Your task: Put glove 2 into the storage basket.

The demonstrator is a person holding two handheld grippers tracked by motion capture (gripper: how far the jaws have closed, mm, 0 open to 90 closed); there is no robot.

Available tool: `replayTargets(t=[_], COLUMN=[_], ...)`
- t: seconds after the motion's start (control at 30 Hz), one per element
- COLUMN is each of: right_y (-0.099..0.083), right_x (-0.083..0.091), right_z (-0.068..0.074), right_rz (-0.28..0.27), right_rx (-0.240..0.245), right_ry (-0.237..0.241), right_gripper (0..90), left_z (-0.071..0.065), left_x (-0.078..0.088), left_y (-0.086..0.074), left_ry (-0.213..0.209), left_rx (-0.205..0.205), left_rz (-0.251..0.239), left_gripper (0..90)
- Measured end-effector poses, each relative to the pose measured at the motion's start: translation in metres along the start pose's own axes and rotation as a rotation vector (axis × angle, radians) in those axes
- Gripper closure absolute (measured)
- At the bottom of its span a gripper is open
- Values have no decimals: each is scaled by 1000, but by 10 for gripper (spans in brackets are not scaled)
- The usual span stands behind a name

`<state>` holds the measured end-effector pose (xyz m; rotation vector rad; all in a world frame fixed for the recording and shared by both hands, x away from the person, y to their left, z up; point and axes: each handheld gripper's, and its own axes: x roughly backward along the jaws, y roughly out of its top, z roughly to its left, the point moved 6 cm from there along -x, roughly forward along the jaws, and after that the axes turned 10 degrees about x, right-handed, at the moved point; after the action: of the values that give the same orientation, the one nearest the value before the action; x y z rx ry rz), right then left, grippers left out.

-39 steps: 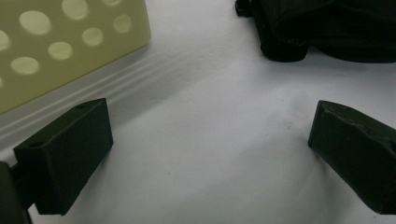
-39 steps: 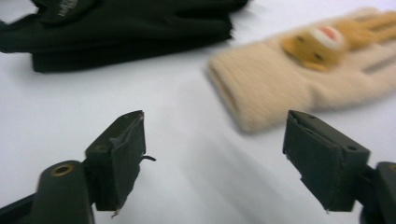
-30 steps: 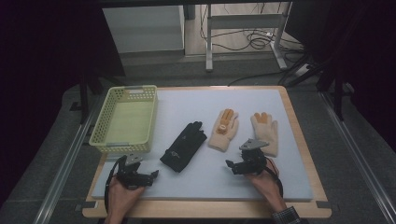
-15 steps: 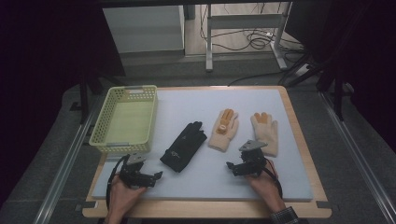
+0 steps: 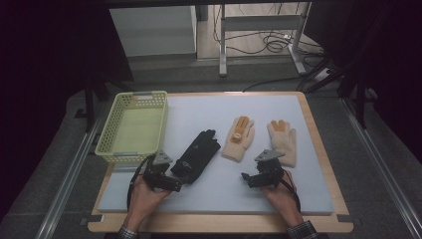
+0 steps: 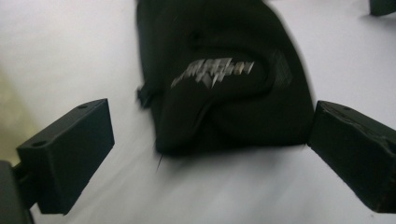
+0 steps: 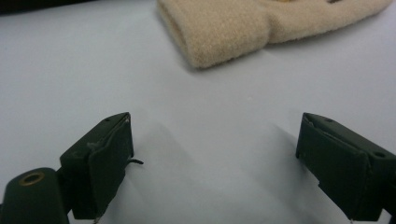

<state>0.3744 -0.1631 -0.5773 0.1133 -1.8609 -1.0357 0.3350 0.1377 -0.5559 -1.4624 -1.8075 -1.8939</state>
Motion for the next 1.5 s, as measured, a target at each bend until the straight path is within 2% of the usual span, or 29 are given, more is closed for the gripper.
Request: replayTargets(t=[0.2, 0.27, 0.3, 0.33, 0.37, 0.5, 0.67, 0.7, 0.77, 0.8, 0.83, 0.97, 1.07, 1.13, 1.17, 1.23, 1.33, 1.4, 1.5], right_y=[0, 0, 0, 0, 0, 0, 0, 0, 0, 0, 0, 0, 0, 0, 0, 0, 0, 0, 0], right_x=[0, 0, 0, 0, 0, 0, 0, 0, 0, 0, 0, 0, 0, 0, 0, 0, 0, 0, 0], right_z=[0, 0, 0, 0, 0, 0, 0, 0, 0, 0, 0, 0, 0, 0, 0, 0, 0, 0, 0], right_rz=[-1, -1, -1, -1, -1, -2, -2, -2, -2, -2, -2, -2, -2, -2, -2, -2, -1, -2, -1], right_rx=[1, 1, 1, 1, 2, 3, 2, 2, 2, 2, 2, 3, 2, 3, 3, 3, 6, 4, 6], right_ry=[-1, -2, -2, -2, -2, -3, -3, -3, -3, -3, -3, -3, -3, -3, -3, -4, -5, -4, -5], right_gripper=[109, 109, 109, 109, 109, 109, 109, 109, 109, 109, 109, 109, 109, 109, 109, 109, 109, 109, 109], left_z=[-9, -10, -13, -13, -12, -6, 3, 3, 1, -1, -3, -3, -4, -4, -4, -4, -4, -5, -4], left_x=[-20, -24, -33, -33, -43, -59, -70, -72, -72, -72, -73, -72, -68, -66, -64, -63, -62, -61, -59], left_y=[27, 30, 35, 35, 37, 37, 34, 33, 32, 31, 29, 29, 32, 34, 35, 38, 40, 41, 45], left_ry=[-5, -5, 6, 6, 32, 53, 51, 34, 27, 28, 47, 47, 55, 64, 70, 75, 80, 81, 81], left_rx=[14, 14, 2, 2, -8, -5, 5, 10, -2, -11, -40, -27, -21, -33, -46, -60, -73, -72, -73], left_rz=[38, 47, 65, 65, 89, 124, 148, 155, 156, 160, 169, 166, 173, 181, 185, 190, 196, 193, 178], left_gripper=[0, 0, 0, 0, 0, 0, 0, 0, 0, 0, 0, 6, 120, 203, 256, 421, 571, 640, 676])
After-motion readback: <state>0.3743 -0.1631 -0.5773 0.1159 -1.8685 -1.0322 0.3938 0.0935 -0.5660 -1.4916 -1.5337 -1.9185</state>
